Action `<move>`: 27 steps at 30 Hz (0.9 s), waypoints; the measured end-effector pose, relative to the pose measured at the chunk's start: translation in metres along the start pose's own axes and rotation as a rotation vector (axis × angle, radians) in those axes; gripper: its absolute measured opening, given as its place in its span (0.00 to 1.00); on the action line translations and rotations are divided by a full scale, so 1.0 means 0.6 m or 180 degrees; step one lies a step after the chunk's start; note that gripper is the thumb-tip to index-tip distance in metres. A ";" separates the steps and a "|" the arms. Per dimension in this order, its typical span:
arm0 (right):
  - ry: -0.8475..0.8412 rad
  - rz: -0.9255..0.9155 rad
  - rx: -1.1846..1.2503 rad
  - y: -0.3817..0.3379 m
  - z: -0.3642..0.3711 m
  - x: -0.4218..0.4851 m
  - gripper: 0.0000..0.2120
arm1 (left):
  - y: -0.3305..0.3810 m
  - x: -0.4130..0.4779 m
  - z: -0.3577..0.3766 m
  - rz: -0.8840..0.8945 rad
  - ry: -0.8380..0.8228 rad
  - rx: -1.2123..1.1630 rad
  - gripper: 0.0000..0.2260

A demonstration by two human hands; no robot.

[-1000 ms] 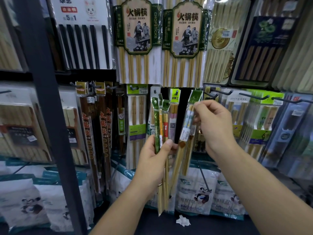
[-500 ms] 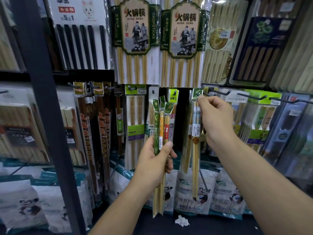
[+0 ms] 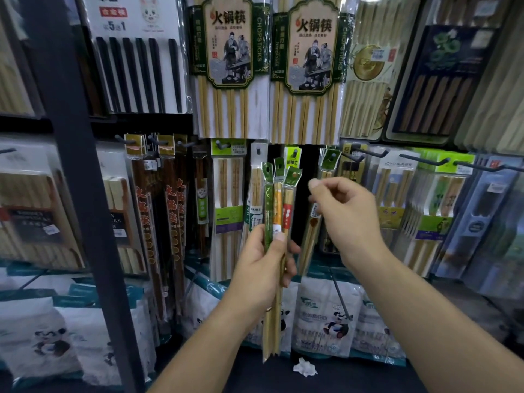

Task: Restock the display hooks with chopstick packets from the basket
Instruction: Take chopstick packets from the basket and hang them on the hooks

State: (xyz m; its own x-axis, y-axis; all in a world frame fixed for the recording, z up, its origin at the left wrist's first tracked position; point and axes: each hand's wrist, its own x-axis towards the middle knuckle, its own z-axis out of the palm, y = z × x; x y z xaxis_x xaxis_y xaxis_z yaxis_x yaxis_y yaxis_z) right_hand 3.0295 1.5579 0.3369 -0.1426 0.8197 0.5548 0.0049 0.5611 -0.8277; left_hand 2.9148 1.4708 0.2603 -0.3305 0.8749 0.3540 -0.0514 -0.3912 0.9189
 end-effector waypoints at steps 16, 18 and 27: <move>0.0187 0.0285 0.0671 -0.034 -0.015 0.014 0.09 | 0.001 -0.006 0.002 -0.0090 -0.0003 -0.0188 0.22; 0.0244 0.0327 0.0637 -0.036 -0.016 0.025 0.10 | 0.000 -0.004 0.001 0.0006 0.0096 -0.0049 0.25; 0.0335 0.0456 0.0503 -0.032 -0.016 0.046 0.11 | -0.001 -0.002 0.002 -0.0107 -0.0051 0.0031 0.16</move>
State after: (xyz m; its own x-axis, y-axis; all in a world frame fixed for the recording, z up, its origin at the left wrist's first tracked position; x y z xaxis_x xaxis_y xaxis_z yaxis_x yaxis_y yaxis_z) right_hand 3.0352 1.5709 0.3691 -0.0477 0.9017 0.4296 -0.1384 0.4200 -0.8969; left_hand 2.9164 1.4701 0.2596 -0.3136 0.8920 0.3256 -0.0530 -0.3588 0.9319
